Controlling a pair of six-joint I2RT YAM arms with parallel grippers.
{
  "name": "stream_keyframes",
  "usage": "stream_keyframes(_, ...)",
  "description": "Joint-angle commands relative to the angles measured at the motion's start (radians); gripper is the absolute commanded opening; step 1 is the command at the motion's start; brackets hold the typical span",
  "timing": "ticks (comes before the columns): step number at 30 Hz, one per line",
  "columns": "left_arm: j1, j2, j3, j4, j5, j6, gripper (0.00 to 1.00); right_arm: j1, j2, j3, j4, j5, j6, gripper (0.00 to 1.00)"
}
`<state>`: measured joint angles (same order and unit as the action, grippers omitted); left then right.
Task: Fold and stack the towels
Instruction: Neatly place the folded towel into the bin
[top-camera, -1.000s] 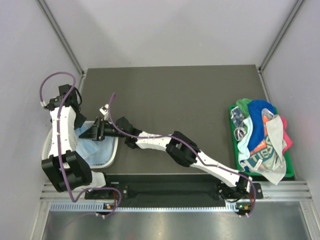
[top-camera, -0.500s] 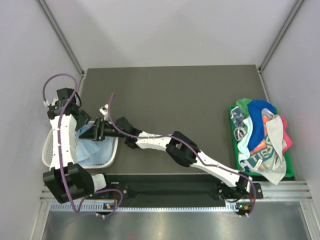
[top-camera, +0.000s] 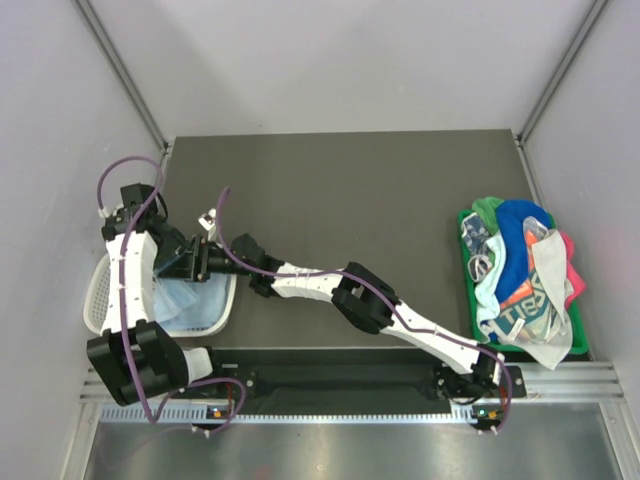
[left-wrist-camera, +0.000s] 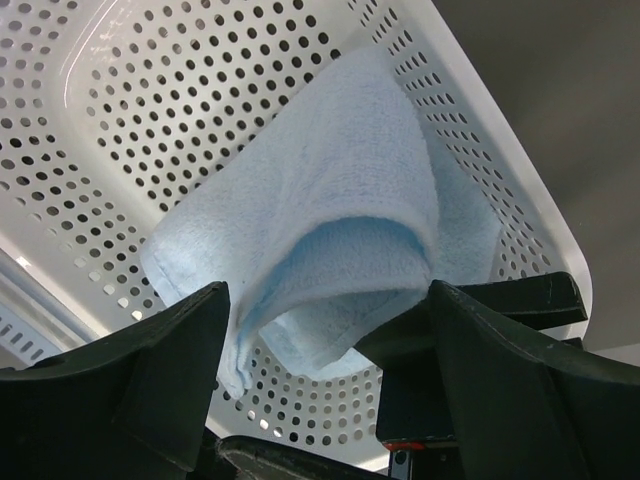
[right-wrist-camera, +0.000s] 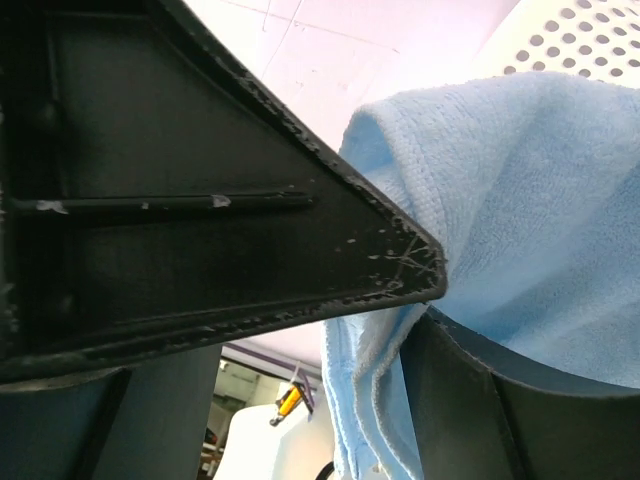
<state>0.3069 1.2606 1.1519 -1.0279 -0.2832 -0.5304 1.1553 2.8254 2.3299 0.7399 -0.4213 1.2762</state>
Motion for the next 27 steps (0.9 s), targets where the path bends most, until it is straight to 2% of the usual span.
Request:
stream_keyframes(1, 0.004, 0.003, -0.020, 0.051, 0.001, 0.017, 0.85, -0.006, -0.003, 0.022, 0.021, -0.017, -0.028, 0.68)
stream_keyframes(6, 0.005, 0.017, -0.031, 0.057, -0.025, 0.020, 0.78, -0.005, -0.003, 0.019, 0.019, -0.023, -0.034, 0.68)
stream_keyframes(9, 0.005, 0.028, -0.026, 0.058, -0.037, 0.024, 0.68, -0.006, -0.003, 0.017, 0.023, -0.027, -0.032, 0.68)
stream_keyframes(10, 0.003, 0.034, -0.024, 0.057, -0.039, 0.027, 0.59, -0.006, -0.006, 0.014, 0.027, -0.027, -0.031, 0.68)
stream_keyframes(18, 0.005, 0.037, -0.015, 0.055, -0.099, 0.047, 0.27, -0.006, -0.021, -0.017, 0.042, -0.033, -0.034, 0.67)
stream_keyframes(20, 0.005, 0.042, -0.008, 0.051, -0.112, 0.053, 0.17, -0.006, -0.026, -0.024, 0.056, -0.036, -0.031, 0.67)
stream_keyframes(23, 0.005, 0.048, 0.002, 0.057, -0.132, 0.069, 0.12, -0.008, -0.038, -0.053, 0.072, -0.037, -0.029, 0.67)
stream_keyframes(24, 0.005, 0.051, 0.005, 0.058, -0.143, 0.076, 0.05, -0.006, -0.043, -0.070, 0.078, -0.039, -0.031, 0.67)
stream_keyframes(27, 0.005, 0.065, 0.022, 0.058, -0.171, 0.087, 0.00, -0.009, -0.073, -0.107, 0.090, -0.047, -0.043, 0.71)
